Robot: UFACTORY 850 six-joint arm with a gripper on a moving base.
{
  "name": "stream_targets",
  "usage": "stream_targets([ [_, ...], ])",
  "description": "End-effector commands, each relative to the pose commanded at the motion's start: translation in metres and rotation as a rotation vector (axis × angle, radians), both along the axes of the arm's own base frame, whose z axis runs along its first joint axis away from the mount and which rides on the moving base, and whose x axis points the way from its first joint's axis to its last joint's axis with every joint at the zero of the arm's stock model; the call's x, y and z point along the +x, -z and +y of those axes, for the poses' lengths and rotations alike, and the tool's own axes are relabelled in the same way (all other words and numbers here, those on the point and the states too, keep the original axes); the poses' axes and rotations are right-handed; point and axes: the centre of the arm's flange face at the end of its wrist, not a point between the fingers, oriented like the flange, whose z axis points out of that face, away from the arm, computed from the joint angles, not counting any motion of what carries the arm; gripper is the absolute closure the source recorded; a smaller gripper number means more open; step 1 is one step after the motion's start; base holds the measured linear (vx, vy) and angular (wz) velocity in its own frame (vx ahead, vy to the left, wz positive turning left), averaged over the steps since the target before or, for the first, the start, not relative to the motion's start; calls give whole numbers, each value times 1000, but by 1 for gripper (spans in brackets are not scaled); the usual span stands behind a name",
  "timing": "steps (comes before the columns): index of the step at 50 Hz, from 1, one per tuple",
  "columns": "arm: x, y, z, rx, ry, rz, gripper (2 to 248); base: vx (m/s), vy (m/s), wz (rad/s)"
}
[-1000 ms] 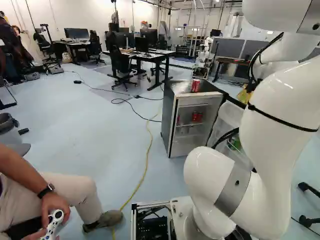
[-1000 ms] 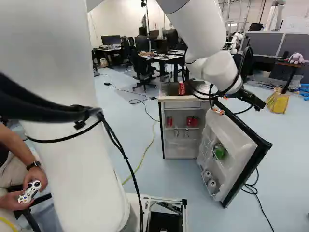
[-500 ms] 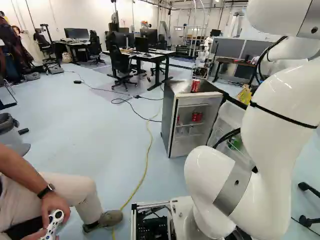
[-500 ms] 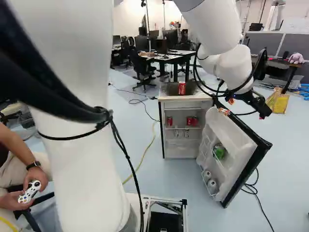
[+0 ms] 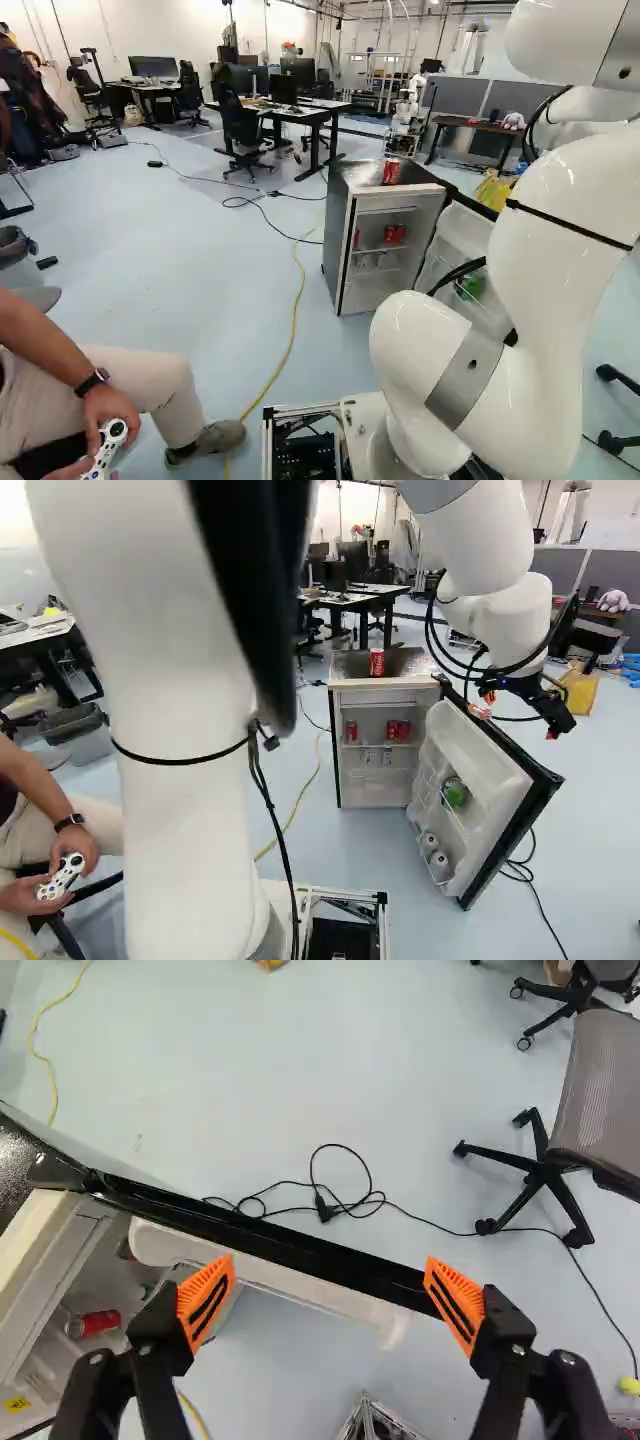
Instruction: Grab a drink from the fridge
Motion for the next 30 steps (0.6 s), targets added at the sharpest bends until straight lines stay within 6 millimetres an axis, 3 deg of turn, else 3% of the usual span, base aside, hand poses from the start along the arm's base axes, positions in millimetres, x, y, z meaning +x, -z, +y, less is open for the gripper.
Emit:
stream_targets([
  [30,23,8,-50,41,9,22,3,0,0,0],
])
